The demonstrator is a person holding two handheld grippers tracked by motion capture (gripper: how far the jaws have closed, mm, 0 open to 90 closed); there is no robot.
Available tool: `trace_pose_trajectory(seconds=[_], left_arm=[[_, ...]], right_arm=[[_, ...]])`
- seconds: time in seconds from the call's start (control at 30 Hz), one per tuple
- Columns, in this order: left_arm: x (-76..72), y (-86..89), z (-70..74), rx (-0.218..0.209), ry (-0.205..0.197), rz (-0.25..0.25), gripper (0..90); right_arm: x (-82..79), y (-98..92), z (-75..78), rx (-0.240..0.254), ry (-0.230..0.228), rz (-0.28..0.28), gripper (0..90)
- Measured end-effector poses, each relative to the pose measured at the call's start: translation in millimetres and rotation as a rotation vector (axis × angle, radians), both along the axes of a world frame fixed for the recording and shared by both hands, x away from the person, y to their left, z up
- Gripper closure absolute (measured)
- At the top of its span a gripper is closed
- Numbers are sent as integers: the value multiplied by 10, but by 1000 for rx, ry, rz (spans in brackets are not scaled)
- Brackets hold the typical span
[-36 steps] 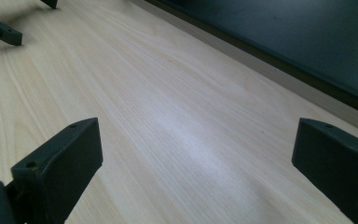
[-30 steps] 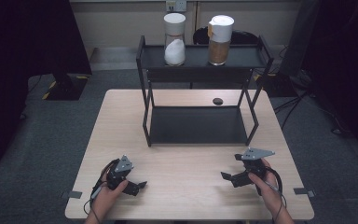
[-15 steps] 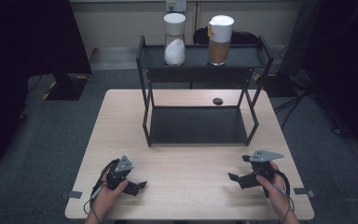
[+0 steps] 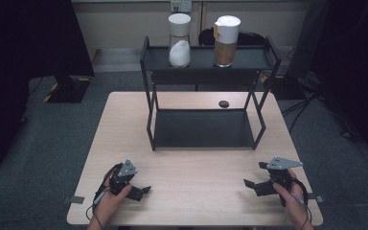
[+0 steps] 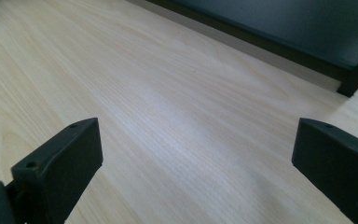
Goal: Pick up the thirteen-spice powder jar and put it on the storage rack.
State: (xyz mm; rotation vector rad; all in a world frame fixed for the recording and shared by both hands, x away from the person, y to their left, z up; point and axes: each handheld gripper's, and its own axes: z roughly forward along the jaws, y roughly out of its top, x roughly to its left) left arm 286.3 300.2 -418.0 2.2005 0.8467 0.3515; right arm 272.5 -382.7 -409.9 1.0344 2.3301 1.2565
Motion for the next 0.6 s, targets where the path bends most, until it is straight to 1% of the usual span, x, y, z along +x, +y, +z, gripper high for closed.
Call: trace_pose_trajectory(seconds=[0.37,0.43,0.6], left_arm=[[0,0,-1,-1,1,0,0],[0,0,0,0,0,0,0],[0,0,-1,-1,0,0,0]], right_arm=[[-91,-122,-27,-15,-1,-16,7],[-129,-165,-34,-14,-1,-29,7],[-166,-231,-48,-14,5,-44,6]])
